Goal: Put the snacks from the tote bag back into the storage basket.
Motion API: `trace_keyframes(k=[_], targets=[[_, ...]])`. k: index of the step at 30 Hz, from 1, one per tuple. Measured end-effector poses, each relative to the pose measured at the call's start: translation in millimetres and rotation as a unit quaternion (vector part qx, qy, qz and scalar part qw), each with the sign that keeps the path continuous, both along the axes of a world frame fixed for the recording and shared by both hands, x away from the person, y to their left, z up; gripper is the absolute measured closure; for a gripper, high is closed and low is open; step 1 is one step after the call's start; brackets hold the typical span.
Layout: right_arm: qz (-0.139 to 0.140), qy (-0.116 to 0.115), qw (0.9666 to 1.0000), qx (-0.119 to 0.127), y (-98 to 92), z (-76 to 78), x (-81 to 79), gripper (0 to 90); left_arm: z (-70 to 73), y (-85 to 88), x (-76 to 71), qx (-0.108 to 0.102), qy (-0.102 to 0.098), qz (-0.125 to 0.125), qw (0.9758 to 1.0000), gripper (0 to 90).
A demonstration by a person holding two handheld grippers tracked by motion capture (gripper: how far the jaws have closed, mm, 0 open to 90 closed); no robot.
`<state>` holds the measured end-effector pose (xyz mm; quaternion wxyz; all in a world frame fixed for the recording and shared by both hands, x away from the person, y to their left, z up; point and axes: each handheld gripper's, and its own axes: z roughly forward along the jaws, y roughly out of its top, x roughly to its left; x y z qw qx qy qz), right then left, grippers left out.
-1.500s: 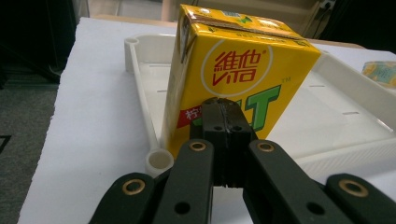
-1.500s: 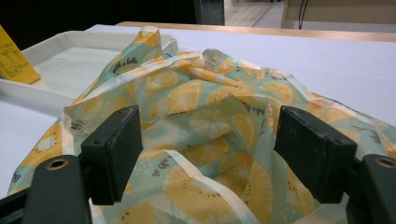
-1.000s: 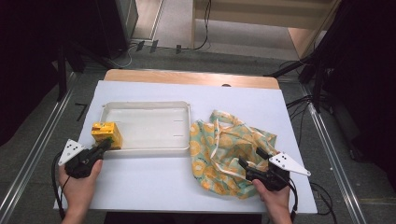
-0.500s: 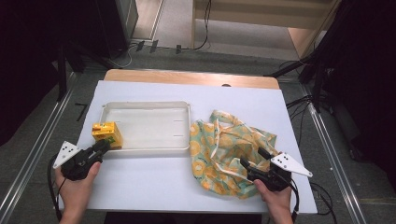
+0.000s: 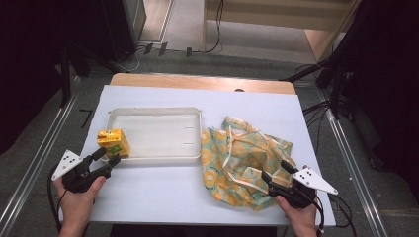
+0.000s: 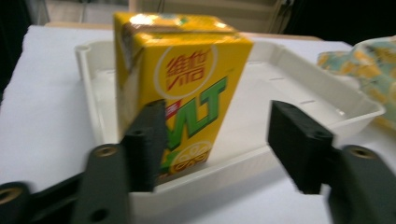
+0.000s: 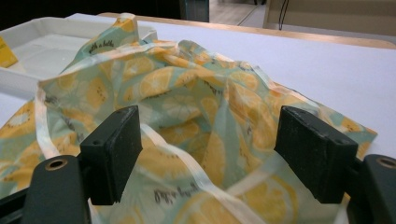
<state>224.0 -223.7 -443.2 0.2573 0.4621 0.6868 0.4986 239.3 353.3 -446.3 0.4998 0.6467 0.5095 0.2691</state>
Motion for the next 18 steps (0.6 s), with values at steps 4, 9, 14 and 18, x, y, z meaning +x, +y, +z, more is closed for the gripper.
trace_keyframes(k=[4,9,14,18], targets=[[-0.005,-0.001,1.0000,-0.003,-7.9,-0.7,-6.2,23.1,-1.0,8.2,0.6,-0.013,0.005,0.010,0.9999,69.6],[-0.013,-0.003,0.9999,0.002,-14.0,0.4,-8.6,23.2,-1.4,14.6,3.6,-0.026,0.006,0.017,0.9995,84.3],[-0.013,-0.003,0.9999,0.000,-13.7,0.4,-8.4,23.2,-2.4,12.6,6.1,-0.011,0.010,0.026,0.9996,86.3],[-0.015,-0.001,0.9999,0.003,-14.8,0.3,-8.1,23.2,-2.7,12.8,6.0,-0.008,0.011,0.026,0.9996,84.9]])
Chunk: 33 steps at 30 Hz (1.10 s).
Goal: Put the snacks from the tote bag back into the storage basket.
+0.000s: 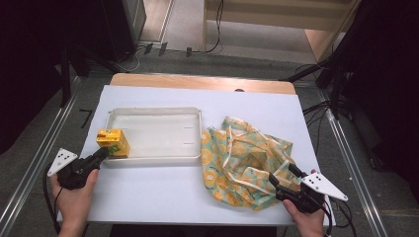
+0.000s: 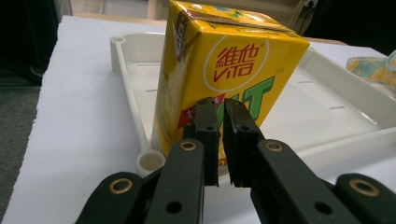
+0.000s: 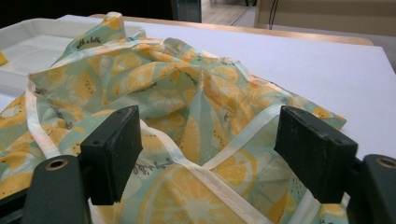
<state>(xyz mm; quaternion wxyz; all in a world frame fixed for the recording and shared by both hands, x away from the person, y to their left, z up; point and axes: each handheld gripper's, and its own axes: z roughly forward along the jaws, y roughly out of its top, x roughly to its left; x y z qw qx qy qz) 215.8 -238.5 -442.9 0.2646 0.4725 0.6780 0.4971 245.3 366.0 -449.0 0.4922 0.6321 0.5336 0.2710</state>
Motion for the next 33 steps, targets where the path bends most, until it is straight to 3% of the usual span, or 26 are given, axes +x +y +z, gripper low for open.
trace_keyframes(k=[2,11,13,15,17,19,22,33], targets=[[0.000,0.000,1.0000,0.000,-1.1,0.2,-0.1,23.2,-0.3,0.8,-0.7,-0.003,0.002,-0.007,1.0000,79.9],[-0.013,-0.003,0.9999,-0.006,-11.9,-0.9,0.4,23.1,6.8,0.2,-11.3,-0.007,-0.019,-0.031,0.9993,33.8],[-0.016,-0.003,0.9999,-0.005,-15.5,-1.3,1.0,23.1,11.6,-0.6,-15.0,-0.001,-0.033,-0.026,0.9991,21.6],[-0.022,-0.004,0.9997,-0.006,-20.2,-2.5,1.9,23.0,15.9,-0.3,-18.9,0.000,-0.047,-0.037,0.9982,11.7],[-0.025,-0.004,0.9997,-0.004,-24.0,-3.2,2.4,22.6,17.1,1.4,-22.6,-0.007,-0.059,-0.066,0.9961,8.0],[-0.028,-0.006,0.9996,-0.008,-28.8,-4.4,2.9,21.8,16.2,1.9,-23.0,-0.007,-0.054,-0.075,0.9957,2.8],[-0.033,-0.006,0.9994,-0.006,-36.8,-5.9,3.8,18.7,15.4,5.0,-23.5,-0.008,-0.046,-0.055,0.9974,1.1],[-0.064,-0.005,0.9979,0.012,-71.4,-15.0,8.3,15.2,12.3,17.8,-25.8,-0.012,-0.048,-0.059,0.9970,0.0]])
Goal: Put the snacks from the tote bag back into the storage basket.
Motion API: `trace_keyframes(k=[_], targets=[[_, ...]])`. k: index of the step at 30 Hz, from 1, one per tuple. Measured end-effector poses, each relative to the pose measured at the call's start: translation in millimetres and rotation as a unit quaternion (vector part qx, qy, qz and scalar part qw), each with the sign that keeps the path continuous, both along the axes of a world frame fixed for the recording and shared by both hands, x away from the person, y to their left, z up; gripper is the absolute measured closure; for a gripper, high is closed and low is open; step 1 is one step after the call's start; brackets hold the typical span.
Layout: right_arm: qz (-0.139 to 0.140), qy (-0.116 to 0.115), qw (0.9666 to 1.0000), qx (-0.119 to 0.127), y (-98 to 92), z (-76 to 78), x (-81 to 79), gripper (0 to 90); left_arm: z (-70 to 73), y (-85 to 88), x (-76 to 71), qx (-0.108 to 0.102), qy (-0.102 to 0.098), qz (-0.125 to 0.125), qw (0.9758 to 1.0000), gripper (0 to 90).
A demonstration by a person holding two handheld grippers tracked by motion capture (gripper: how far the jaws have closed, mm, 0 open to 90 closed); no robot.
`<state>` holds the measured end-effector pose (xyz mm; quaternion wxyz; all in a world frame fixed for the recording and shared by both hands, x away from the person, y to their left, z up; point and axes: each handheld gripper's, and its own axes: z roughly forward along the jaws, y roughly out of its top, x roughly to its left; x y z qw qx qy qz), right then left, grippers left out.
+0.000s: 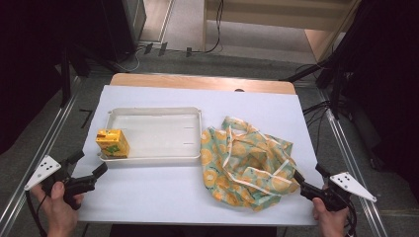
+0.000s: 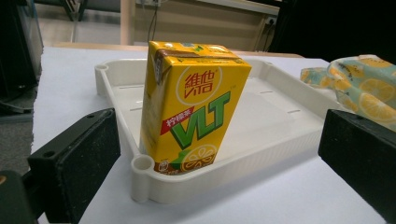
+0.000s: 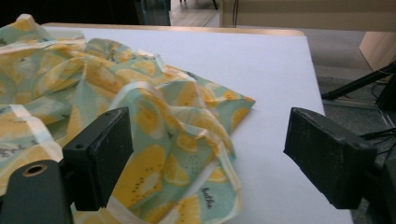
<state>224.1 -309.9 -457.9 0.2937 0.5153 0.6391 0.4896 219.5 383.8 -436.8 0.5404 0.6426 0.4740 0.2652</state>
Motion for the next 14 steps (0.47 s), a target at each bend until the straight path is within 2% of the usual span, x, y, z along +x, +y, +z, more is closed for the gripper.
trace_keyframes(k=[6,14], targets=[[-0.012,0.001,0.9999,0.007,-9.4,-2.4,0.3,15.2,-4.2,-1.5,2.4,0.005,0.008,-0.007,0.9999,0.0],[-0.006,0.006,1.0000,0.003,-4.6,-3.1,0.9,15.4,-6.4,-1.2,4.2,0.005,0.018,-0.008,0.9998,0.0]])
